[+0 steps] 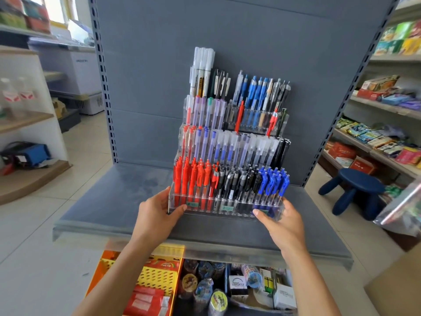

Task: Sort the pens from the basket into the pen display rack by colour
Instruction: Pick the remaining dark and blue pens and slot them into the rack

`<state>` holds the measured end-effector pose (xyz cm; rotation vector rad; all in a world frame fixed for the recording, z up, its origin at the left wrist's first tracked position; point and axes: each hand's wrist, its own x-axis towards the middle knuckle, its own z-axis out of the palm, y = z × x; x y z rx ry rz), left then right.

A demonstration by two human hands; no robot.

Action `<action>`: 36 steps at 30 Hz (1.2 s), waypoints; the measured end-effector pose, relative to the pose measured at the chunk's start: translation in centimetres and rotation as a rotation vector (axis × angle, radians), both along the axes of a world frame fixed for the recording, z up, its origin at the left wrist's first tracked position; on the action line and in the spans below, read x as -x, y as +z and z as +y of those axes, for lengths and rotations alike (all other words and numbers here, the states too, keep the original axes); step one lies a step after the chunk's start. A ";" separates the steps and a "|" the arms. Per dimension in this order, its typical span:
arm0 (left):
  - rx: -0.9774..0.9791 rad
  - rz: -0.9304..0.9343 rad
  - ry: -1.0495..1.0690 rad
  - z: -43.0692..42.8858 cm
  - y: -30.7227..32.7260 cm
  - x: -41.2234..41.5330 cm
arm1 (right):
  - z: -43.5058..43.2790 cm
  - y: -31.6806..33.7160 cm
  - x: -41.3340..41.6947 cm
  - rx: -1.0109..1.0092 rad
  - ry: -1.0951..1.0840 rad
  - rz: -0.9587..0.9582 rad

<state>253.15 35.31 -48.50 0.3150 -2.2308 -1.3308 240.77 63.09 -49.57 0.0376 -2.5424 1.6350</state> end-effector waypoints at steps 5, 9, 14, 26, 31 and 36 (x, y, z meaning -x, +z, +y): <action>-0.026 0.006 0.032 -0.1 -0.1 0.0 | 0.4 -0.3 0.2 0.000 0.018 -0.013; -0.017 0.016 0.083 0.0 0.0 -0.1 | 0.9 -0.4 0.2 -0.029 0.035 -0.026; -0.009 0.015 0.136 0.3 0.0 0.0 | 0.7 0.1 -0.2 -0.083 0.044 -0.004; -0.013 -0.001 0.184 0.5 0.2 0.7 | -0.8 0.7 -0.3 -0.121 0.017 0.004; 0.035 -0.021 0.207 0.5 0.2 0.4 | -1.1 1.2 -1.0 -0.082 -0.005 -0.007; 0.161 -0.205 0.214 1.8 1.4 -0.6 | -1.3 3.3 -2.7 -0.169 0.029 -0.112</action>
